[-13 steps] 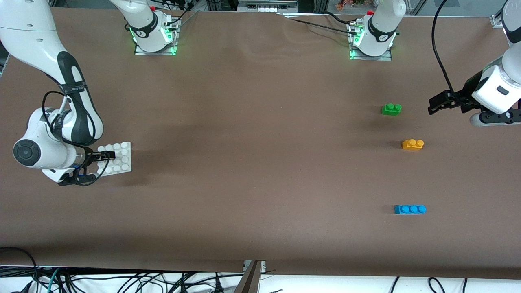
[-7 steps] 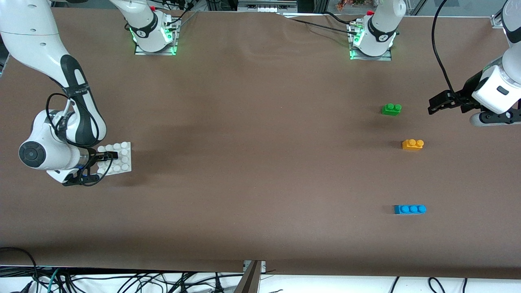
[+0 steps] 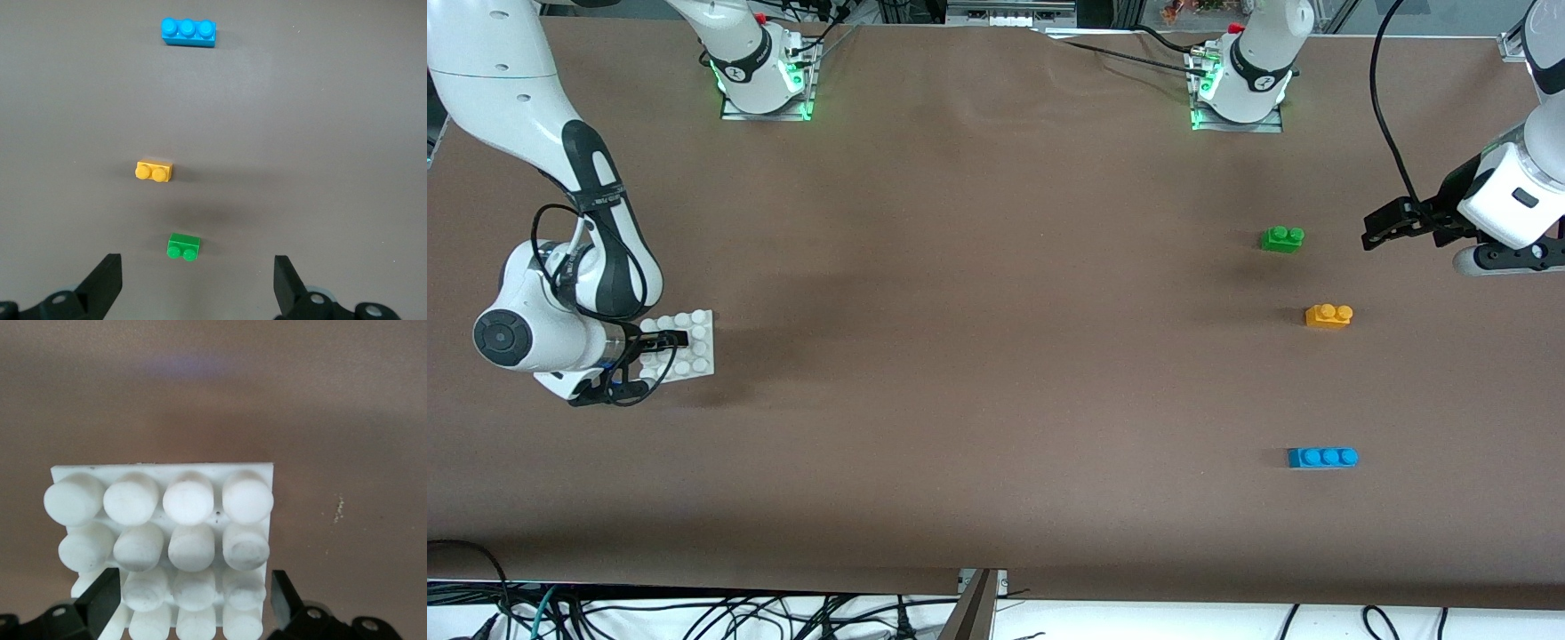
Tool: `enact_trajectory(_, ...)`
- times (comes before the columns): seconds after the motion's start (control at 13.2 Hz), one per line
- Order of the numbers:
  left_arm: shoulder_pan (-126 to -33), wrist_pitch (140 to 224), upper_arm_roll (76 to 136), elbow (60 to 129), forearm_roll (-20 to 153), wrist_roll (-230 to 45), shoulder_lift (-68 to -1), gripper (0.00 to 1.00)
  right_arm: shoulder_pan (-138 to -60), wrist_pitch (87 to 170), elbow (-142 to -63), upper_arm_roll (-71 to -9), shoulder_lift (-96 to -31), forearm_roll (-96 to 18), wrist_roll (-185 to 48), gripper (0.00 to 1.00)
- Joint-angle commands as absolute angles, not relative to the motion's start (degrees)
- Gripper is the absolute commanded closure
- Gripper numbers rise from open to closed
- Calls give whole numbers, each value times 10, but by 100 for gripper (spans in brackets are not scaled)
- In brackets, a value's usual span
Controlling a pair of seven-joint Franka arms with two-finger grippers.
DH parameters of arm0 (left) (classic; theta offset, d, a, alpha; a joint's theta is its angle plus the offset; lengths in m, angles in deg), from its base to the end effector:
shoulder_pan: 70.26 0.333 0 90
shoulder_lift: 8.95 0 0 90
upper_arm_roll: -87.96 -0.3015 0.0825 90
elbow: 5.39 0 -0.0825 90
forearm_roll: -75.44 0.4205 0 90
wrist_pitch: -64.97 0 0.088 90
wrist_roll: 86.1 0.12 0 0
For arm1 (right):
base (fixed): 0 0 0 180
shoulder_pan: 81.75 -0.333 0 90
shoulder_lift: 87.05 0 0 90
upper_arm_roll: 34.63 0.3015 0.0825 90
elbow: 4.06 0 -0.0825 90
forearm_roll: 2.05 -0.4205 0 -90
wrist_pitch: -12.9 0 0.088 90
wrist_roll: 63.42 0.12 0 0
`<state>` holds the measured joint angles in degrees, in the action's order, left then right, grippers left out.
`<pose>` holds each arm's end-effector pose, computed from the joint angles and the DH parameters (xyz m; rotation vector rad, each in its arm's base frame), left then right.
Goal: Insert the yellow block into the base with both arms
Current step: 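Carry the white base plate with the right gripper toward the table center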
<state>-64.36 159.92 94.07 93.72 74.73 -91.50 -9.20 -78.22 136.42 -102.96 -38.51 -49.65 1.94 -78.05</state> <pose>0.5906 -0.0035 0.5208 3.1269 0.1441 -0.1213 0.6527 -0.0873 0.1400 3.0559 0.2762 -0.3644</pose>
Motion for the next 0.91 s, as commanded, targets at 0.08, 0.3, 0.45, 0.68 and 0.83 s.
enact_trajectory(0.08,-638,1598,942,945,738,-902,-82,0,-780,1376,-1035,-382,-488,17,-793,0)
enact_trajectory(0.3,-638,1598,942,945,738,-902,-82,0,-781,1377,-1035,-381,-484,17,-793,0)
enact_trajectory(0.45,-638,1598,942,945,738,-902,-82,0,-780,1377,-1035,-374,-483,16,-793,0)
enact_trajectory(0.68,-638,1598,942,945,738,-902,-82,0,-781,1382,-1034,-368,-475,-5,-792,0)
enact_trajectory(0.83,-638,1598,942,945,738,-902,-82,0,-786,1386,-1034,-364,-471,-20,-791,0)
